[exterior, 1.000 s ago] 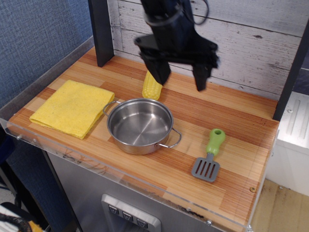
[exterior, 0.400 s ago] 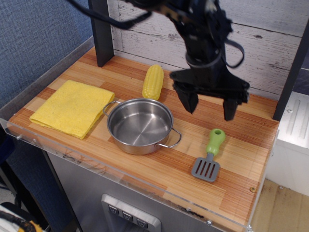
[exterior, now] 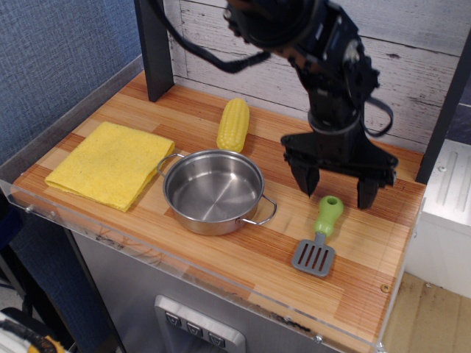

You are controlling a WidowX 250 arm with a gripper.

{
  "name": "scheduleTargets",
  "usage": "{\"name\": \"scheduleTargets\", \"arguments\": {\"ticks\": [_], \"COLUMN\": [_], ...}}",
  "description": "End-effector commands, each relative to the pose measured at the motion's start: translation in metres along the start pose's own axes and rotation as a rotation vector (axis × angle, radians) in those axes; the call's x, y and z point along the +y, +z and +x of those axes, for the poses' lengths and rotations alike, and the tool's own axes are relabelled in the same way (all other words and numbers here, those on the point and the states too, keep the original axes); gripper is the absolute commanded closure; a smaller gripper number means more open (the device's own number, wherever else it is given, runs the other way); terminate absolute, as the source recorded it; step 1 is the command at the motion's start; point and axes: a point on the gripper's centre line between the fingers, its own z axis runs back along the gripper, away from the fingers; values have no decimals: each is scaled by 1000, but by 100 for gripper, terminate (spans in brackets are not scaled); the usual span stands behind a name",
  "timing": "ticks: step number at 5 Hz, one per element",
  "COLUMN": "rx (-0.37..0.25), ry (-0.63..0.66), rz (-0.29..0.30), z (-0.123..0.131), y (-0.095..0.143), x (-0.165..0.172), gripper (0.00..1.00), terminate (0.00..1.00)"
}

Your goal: Place the green handled spatula in the table's upper left corner.

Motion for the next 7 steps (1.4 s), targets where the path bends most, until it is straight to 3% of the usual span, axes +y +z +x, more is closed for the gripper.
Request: {"name": "scheduleTargets", "arguments": {"ticks": [1,3,4,7], "rx": [18,64,71,71], "ry": [-64,-52,-51,-64], "rz": [-30,-28,-17,-10], "z": [-9,-22,-23,-21], "y": [7,8,7,13], "x": [-18,-15,-11,-12], "gripper": [0,0,100,100], "terminate": [0,0,0,0]}}
